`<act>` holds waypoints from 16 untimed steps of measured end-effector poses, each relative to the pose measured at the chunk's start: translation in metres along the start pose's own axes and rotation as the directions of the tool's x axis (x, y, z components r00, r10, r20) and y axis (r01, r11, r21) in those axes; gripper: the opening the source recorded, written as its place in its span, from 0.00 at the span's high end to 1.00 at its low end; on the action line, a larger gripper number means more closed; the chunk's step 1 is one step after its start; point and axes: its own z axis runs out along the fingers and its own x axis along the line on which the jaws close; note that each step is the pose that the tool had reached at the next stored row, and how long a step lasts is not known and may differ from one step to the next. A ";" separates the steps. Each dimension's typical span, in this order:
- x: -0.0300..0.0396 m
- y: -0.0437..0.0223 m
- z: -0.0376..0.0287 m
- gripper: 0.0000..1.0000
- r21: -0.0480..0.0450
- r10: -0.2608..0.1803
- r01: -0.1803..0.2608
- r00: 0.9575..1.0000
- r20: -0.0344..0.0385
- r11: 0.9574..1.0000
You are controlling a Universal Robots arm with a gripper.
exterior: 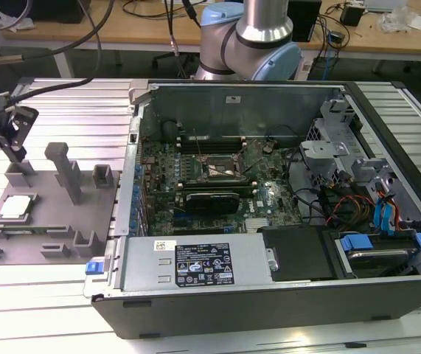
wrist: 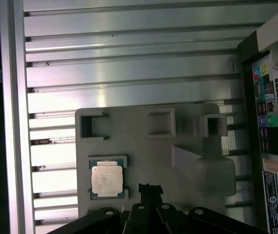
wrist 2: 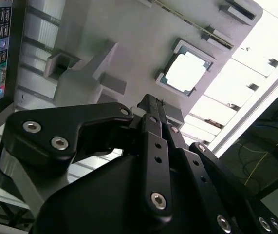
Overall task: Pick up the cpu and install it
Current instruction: 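Reach for the cpu, then pick up the cpu and move it towards the insertion slot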
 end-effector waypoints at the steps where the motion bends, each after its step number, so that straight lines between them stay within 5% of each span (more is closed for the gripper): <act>1: 0.0002 -0.0001 0.0002 0.89 0.000 0.000 0.000 1.000 0.000 1.000; 16: 0.0031 -0.0002 0.0008 0.89 0.000 0.000 0.000 1.000 0.000 1.000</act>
